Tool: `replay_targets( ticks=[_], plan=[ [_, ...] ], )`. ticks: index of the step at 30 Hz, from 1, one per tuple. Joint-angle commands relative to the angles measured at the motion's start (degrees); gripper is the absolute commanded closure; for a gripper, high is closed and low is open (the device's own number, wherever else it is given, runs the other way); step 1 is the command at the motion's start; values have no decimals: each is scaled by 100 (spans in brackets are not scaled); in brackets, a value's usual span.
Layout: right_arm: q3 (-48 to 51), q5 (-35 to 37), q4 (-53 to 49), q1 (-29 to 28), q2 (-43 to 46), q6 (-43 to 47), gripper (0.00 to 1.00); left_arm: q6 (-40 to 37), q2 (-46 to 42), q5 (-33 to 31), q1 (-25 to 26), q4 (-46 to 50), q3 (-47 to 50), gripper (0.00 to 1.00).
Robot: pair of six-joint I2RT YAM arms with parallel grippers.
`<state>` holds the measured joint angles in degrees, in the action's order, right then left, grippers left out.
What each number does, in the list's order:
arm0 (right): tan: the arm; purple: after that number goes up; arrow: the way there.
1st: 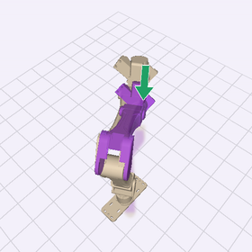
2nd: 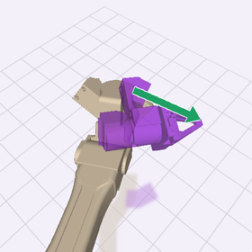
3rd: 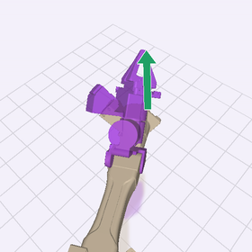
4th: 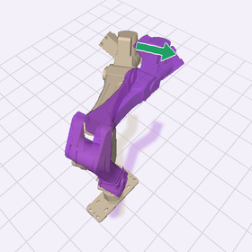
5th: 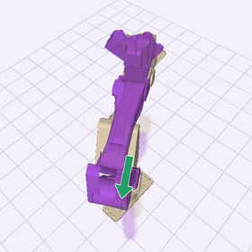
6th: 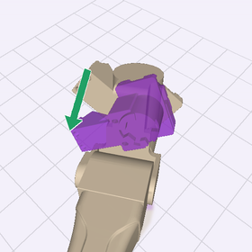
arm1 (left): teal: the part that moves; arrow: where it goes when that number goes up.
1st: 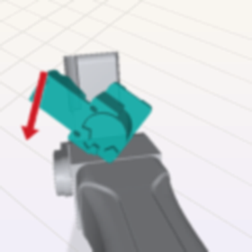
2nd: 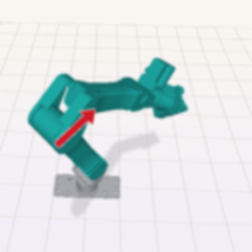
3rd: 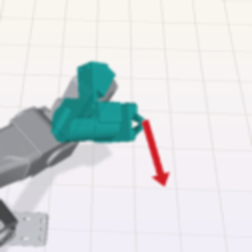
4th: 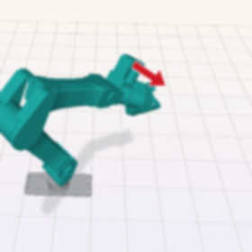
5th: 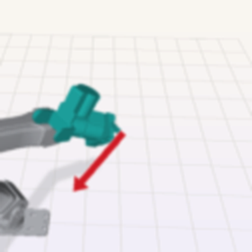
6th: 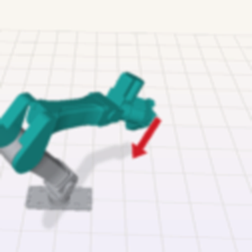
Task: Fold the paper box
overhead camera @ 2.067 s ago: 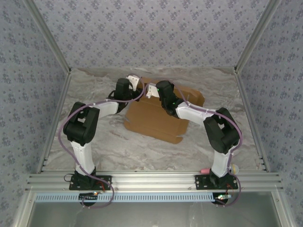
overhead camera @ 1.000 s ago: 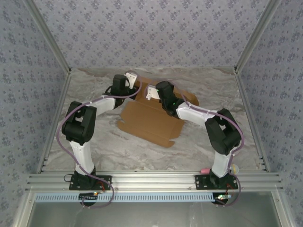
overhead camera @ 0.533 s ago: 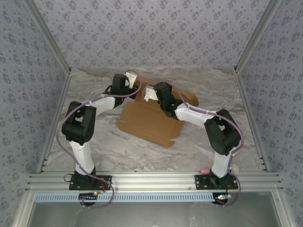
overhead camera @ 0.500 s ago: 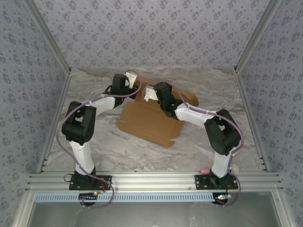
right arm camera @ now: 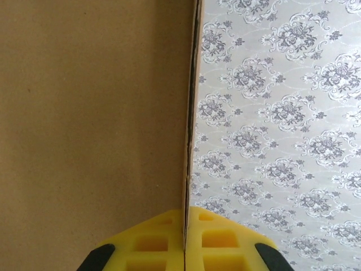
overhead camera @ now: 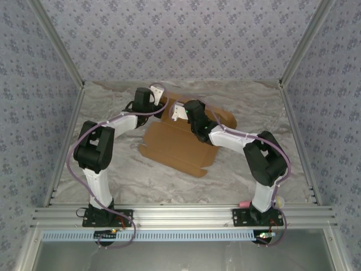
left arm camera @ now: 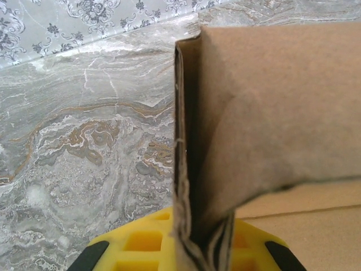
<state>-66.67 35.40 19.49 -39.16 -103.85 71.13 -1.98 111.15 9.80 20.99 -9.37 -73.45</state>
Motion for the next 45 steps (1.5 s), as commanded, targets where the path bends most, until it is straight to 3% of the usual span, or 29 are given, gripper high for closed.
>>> replay_targets(
  ticks=[1,9,17,24,34,45],
  plan=[
    [236,178,418,-43,2,242,100,-11,-41,59,-34,98,-179,86],
    [436,171,675,-23,-107,296,100,-220,-41,197,-34,-341,68,75],
    [475,145,638,-6,-100,305,100,-213,-45,123,-52,-970,378,71],
    [522,62,612,-17,-63,347,100,186,-33,-792,36,-1745,709,73],
    [521,56,655,-19,-87,419,100,238,133,-1215,205,-2037,699,75],
    [497,-6,592,-23,-56,394,100,601,301,-2584,466,-2046,541,84]
  ],
)
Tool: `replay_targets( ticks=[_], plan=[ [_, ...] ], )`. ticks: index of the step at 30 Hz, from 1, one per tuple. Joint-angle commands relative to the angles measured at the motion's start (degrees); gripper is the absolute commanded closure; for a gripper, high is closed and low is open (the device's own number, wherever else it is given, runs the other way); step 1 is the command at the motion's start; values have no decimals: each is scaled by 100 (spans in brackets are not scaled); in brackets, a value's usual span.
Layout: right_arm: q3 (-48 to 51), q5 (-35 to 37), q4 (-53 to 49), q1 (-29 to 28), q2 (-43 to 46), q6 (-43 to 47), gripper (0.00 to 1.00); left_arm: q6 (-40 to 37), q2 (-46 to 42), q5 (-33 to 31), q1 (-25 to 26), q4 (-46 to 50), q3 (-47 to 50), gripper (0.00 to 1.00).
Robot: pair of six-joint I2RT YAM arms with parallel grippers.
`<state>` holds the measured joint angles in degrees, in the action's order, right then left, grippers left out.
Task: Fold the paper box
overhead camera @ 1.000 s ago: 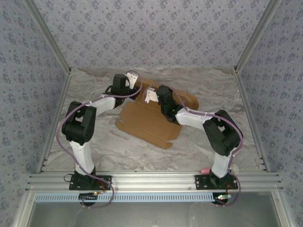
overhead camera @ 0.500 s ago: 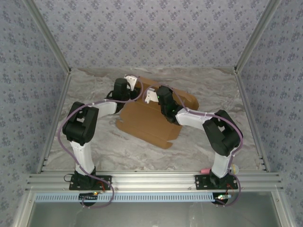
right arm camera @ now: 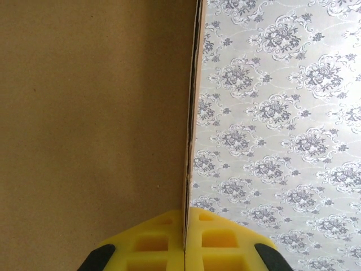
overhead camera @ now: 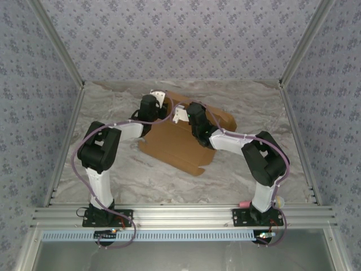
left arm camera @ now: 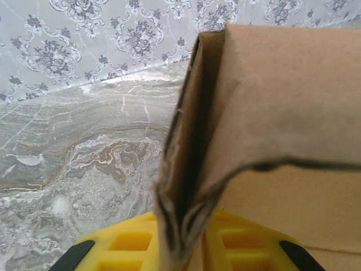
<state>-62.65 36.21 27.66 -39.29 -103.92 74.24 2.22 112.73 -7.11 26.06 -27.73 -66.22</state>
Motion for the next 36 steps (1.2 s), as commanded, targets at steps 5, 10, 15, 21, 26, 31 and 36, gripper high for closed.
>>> replay_targets(
  ticks=[5,10,15,21,26,31,36],
  plan=[
    [118,-102,-248,-4,1,73,100,259,166,-1519,9,4,-279,88],
    [114,-149,-346,-7,81,31,100,214,214,-2125,61,142,-369,91],
    [105,-181,-479,-12,103,-38,100,182,357,-2624,114,453,-607,94],
    [111,-201,-595,-15,135,-85,100,114,587,-3081,127,780,-871,98],
    [70,-217,-678,9,122,-137,100,47,495,-2543,127,494,-696,97],
    [16,-202,-788,46,104,-196,100,-41,186,-1215,-14,193,-340,82],
    [-32,-202,-859,79,113,-232,100,13,-112,-37,-315,252,-99,66]
  ],
)
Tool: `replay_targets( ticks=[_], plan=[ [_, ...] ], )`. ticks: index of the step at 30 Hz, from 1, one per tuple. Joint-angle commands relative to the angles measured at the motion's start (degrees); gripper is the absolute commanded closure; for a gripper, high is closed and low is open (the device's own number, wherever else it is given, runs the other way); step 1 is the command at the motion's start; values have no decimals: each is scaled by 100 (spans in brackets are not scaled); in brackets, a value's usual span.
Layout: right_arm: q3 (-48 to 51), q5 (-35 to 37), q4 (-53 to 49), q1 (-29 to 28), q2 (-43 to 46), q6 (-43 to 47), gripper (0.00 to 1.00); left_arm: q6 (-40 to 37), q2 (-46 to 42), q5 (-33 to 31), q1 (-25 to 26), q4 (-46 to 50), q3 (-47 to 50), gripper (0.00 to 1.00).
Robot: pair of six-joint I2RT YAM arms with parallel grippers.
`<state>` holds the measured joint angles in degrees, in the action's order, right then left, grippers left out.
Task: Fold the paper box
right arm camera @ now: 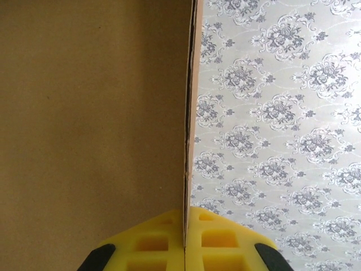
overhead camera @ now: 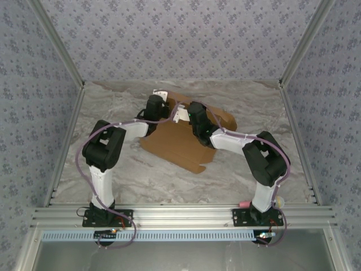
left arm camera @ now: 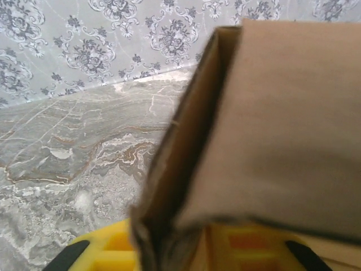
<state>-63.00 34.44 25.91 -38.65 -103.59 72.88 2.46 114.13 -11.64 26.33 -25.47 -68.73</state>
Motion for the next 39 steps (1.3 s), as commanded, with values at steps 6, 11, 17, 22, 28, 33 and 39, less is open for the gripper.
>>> replay_targets(
  ticks=[6,11,17,22,28,33,39],
  plan=[
    [-21,-43,-701,23,63,-110,100,-223,-361,921,-449,121,273,56],
    [-23,-53,-710,23,80,-120,100,-150,-317,956,-462,169,296,51],
    [-45,-67,-737,17,102,-138,100,-11,-199,966,-462,162,292,42],
    [-44,-73,-745,31,111,-166,100,57,-6,890,-462,388,84,39],
    [-45,-77,-754,24,106,-186,100,112,178,766,-429,743,-284,39],
    [-46,-84,-772,16,129,-190,100,89,315,623,-402,1019,-556,39],
    [-62,-86,-815,8,126,-229,100,272,398,650,-380,978,-654,49]
  ],
)
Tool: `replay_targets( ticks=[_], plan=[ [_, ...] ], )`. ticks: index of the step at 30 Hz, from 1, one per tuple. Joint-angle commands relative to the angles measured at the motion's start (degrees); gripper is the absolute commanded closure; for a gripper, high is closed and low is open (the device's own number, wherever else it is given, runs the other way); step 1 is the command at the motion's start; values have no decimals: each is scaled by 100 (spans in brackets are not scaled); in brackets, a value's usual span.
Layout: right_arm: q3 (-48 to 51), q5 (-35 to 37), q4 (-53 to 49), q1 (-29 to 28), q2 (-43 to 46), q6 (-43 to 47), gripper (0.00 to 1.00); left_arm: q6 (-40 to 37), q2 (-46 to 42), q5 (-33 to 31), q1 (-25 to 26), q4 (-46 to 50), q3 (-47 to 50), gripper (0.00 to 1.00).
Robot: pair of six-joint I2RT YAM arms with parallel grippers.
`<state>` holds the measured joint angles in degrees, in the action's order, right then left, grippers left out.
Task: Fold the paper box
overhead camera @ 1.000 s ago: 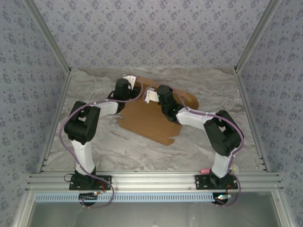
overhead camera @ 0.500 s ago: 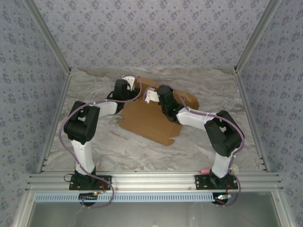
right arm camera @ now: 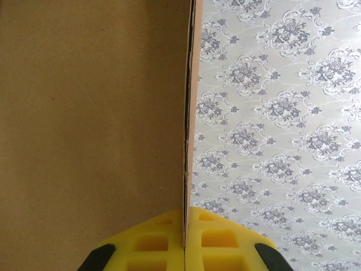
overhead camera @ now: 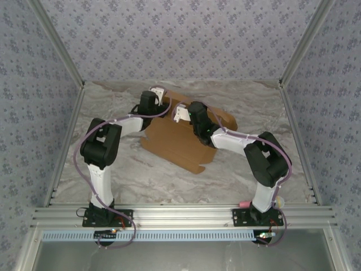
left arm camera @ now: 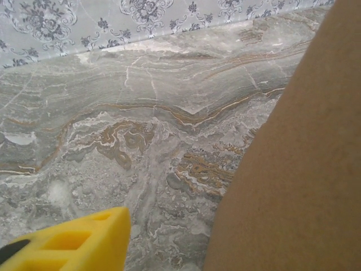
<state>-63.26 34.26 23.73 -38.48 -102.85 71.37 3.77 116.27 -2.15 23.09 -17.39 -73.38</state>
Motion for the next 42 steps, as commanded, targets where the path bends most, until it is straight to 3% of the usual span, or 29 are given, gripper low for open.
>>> replay_targets(
  ticks=[1,10,20,27,31,36,42],
  plan=[
    [-37,-68,-605,-14,54,-76,100,218,187,-395,-35,214,-228,52],
    [-102,-6,-722,-63,63,-223,100,1068,195,-1439,151,122,-185,73],
    [-168,83,-911,-207,116,-503,100,1785,118,-2370,371,150,-218,86],
    [-208,66,-1092,-235,150,-658,100,1862,197,-2854,479,320,-387,93],
    [-247,54,-1207,-204,145,-721,100,1815,221,-2805,508,210,-345,93],
    [-308,42,-1303,-136,158,-760,100,1342,73,-2119,527,-433,-62,90],
    [-376,19,-1418,-54,150,-791,100,900,-150,-1503,489,-556,98,69]
  ],
)
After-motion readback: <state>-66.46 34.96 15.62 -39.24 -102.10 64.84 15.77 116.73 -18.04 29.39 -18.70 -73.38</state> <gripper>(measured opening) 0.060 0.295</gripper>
